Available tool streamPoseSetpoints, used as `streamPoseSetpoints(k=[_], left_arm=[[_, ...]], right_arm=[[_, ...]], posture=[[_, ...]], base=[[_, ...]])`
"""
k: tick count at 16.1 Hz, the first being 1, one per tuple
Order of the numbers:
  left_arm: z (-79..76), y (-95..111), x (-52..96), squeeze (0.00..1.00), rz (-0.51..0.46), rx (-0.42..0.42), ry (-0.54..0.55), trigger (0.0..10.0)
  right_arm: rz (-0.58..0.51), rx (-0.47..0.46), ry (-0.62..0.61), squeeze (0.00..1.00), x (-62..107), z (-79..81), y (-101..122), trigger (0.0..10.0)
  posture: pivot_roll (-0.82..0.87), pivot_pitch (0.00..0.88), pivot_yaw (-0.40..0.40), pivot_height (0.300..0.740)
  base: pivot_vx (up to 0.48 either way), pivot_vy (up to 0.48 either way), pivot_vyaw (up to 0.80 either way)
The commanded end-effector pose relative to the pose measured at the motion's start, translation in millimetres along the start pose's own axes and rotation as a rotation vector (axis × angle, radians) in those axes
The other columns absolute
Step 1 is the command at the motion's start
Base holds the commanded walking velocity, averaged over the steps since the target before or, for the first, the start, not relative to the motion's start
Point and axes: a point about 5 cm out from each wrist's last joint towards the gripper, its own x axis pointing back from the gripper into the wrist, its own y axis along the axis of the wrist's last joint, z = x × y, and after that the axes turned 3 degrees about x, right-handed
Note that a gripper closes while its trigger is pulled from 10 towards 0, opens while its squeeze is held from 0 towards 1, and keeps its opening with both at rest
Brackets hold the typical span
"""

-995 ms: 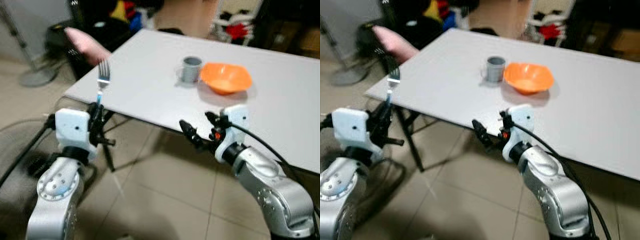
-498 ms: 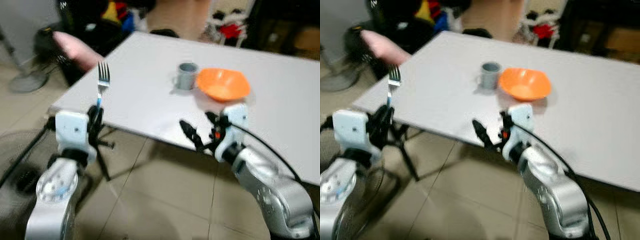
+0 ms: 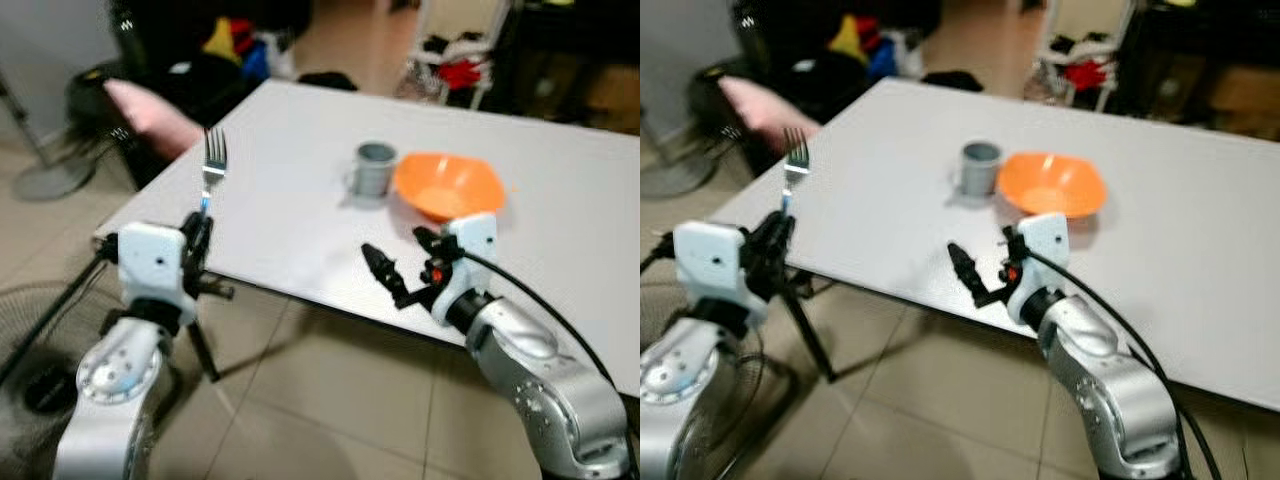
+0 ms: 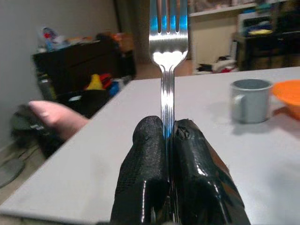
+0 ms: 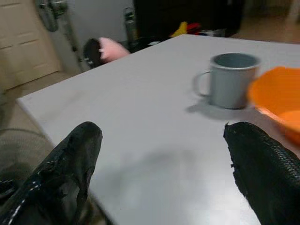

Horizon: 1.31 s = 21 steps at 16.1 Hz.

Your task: Setting the table

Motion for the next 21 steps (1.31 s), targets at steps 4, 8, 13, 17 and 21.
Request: streamPoseSetpoints(k=[4,8,13,17,21], left_arm=[[0.4,2,-0.3,0.00,-0.009,-0.004,-0.012,10.0],[0.4,1,-1.4,0.00,-0.011,0.000,-0.015,10.0],[0.8,0,-2.8,0.00,-0.009,0.000,-0.022,10.0],[1.1,-5,-4.5,0.00,0.023,-0.017,-0.062,10.0],[7.7,-7,-12.7,0.00,0.059,-0.042,-0.095,10.0]], right_arm=[[-0.026,0.016,-0.007,0.00,-0.1,-0.2,5,10.0],[-0.027,0.013,-0.006,0.00,-0.1,0.1,5,10.0],[-0.029,0.021,0.005,0.00,0.7,1.8,5,10.0],[-0.011,0.039,0.003,0.00,2.9,1.6,4,10.0],[-0.010,0.048,-0.008,0.00,4.6,0.4,4,10.0]], posture=[[-0.08,0.023,0.036,0.740],[-0.08,0.019,0.036,0.740],[-0.09,0.022,0.039,0.740],[-0.09,0.022,0.044,0.740],[-0.09,0.022,0.056,0.740]], base=[[0.292,0.000,0.00],[0.290,0.000,0.00],[0.292,0.000,-0.47],[0.136,0.000,-0.79],[0.000,0.000,-0.79]])
